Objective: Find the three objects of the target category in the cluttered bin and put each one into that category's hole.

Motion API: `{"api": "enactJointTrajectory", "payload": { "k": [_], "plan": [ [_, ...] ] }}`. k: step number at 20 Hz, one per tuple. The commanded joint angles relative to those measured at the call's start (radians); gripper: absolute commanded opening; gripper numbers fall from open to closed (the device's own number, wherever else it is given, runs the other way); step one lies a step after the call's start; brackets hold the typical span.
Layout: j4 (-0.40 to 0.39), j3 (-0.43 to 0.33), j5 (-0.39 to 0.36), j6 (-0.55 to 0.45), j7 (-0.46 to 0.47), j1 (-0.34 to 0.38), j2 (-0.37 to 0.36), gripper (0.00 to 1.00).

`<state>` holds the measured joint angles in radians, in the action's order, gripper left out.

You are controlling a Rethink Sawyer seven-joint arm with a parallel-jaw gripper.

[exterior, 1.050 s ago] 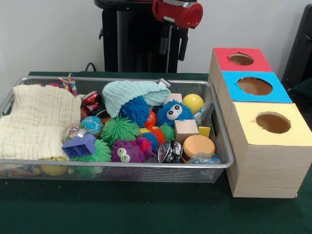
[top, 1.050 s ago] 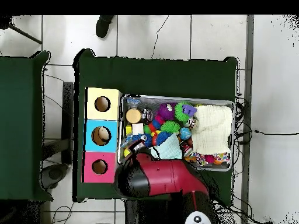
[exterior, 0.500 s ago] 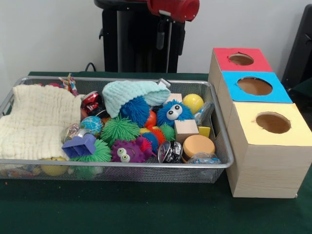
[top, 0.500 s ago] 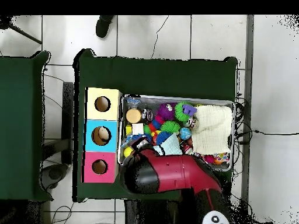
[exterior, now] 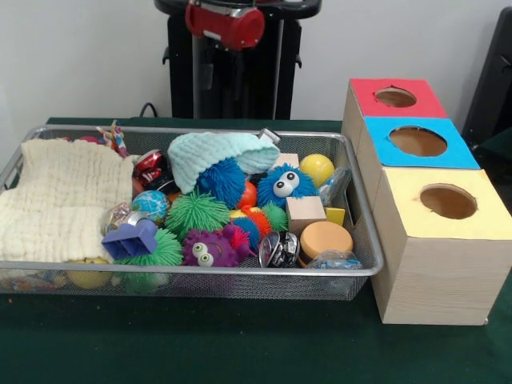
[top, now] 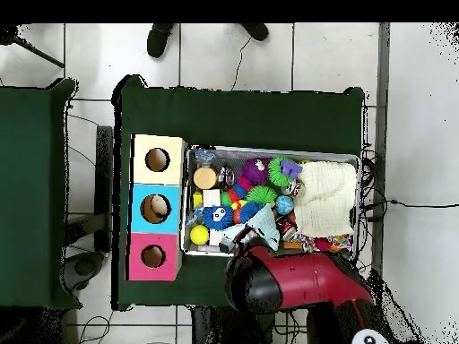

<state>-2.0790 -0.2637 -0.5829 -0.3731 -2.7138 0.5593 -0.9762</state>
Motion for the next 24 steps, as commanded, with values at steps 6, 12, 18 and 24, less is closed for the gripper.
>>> {"api": "enactJointTrajectory", "payload": {
  "k": [6, 12, 18, 24],
  "plan": [
    [-0.035, -0.132, -0.194, 0.037, 0.237, 0.128, 0.087, 1.00],
    [-0.062, -0.216, -0.153, -0.017, 0.269, 0.211, 0.062, 1.00],
    [-0.092, -0.227, -0.111, -0.052, 0.174, 0.127, 0.013, 1.00],
    [-0.041, -0.208, -0.013, -0.158, 0.094, 0.005, -0.005, 1.00]
  ]
}}
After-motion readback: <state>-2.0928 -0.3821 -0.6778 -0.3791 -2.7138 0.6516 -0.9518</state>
